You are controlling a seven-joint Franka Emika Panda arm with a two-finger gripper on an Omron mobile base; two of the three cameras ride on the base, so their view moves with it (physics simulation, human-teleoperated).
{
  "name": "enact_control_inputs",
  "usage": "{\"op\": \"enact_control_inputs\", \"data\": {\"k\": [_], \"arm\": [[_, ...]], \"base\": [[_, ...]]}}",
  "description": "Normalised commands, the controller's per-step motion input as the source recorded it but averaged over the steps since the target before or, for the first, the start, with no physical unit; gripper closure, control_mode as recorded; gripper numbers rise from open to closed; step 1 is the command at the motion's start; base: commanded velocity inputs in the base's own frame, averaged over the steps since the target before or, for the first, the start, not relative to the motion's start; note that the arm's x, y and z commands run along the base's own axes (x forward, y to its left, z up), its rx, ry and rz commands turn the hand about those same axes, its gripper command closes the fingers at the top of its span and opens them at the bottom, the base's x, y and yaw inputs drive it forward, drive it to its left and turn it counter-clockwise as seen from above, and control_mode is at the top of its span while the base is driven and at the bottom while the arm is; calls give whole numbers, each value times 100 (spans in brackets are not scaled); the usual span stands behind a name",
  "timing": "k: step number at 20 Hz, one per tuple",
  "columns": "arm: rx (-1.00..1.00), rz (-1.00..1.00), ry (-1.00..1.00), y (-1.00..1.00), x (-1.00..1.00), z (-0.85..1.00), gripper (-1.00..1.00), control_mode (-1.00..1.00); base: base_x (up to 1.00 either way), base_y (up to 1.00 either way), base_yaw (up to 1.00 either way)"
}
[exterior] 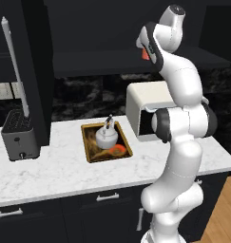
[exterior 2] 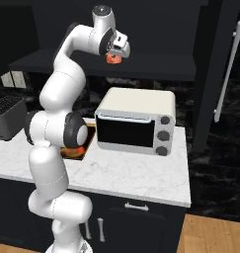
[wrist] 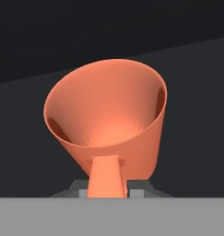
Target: Pick the kettle from the counter and place it on the tray. Then pick the mug from the cabinet and place it on the tray. Then close the cabinet doors.
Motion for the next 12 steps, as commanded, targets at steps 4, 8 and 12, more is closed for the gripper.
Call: {"op": "enact_control_inputs", "data": {"k": [4,8,12], "arm": [[0,0,-2,0,-19,0,100,-100],[0,6,-9,0,-89,0,100,-100],[0,28,-21,0,-100,0,100,-100]], "base": [[0,0,0],[0,0,0],[0,0,0]]}}
